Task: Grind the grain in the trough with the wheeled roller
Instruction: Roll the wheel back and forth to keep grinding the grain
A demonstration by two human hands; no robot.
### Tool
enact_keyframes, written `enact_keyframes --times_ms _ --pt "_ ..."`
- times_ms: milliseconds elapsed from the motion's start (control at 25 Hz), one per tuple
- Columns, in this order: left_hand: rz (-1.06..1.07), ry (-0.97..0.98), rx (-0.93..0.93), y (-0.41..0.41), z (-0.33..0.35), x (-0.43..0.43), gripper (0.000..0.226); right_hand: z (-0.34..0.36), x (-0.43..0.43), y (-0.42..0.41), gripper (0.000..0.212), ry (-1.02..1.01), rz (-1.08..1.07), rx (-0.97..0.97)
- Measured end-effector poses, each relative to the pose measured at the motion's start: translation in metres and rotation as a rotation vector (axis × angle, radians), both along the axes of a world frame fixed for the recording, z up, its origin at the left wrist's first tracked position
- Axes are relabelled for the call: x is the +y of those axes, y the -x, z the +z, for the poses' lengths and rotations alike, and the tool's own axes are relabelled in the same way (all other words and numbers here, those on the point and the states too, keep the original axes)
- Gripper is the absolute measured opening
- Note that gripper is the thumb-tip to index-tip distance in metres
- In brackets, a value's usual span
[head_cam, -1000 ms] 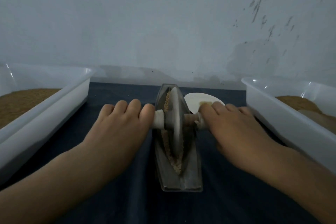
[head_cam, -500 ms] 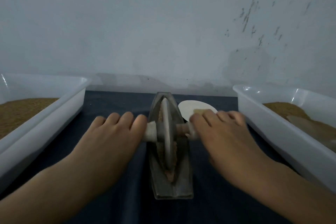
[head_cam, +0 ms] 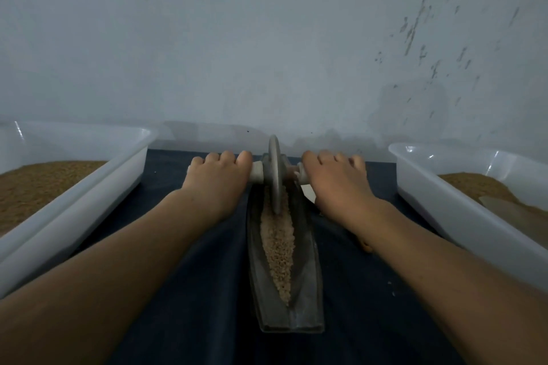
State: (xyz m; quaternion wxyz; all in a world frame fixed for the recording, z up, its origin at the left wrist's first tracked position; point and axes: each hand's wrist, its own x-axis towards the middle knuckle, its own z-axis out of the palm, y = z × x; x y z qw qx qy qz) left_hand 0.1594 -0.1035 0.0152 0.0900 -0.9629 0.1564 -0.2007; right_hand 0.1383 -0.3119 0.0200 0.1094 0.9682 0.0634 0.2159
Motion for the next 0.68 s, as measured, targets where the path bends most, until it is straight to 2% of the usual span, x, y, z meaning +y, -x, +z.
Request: enact_keyframes --times_ms 120,240,360,440,520,560,680 --pt "-0.065 -0.05 -0.077 0.032 -0.005 0.007 0.047 -0.008 -0.009 0.039 0.056 -0.012 0.078 0.035" --pt "-0.277 -0.079 -0.191 0.084 -0.007 0.028 0.048 -0.015 -0.016 0.103 0.076 0.022 0.142 0.025" --pt "-0.417 -0.017 -0.255 0.107 0.002 0.043 0.042 -0.017 -0.023 0.127 0.091 0.014 0.144 -0.106" --pt "-0.369 -0.034 -0.189 0.101 0.002 0.038 0.038 -0.02 -0.022 0.12 0.087 0.026 0.116 -0.076" --pt "-0.245 -0.089 -0.078 0.068 -0.004 0.027 0.048 -0.019 -0.015 0.094 0.073 0.038 0.081 -0.012" --pt "-0.195 -0.074 -0.027 0.045 -0.004 0.022 0.051 -0.015 -0.009 0.075 0.066 0.048 0.052 0.005" --pt "-0.092 0.044 0.154 -0.01 0.004 0.012 0.038 -0.002 0.004 0.013 0.059 0.009 -0.036 0.017"
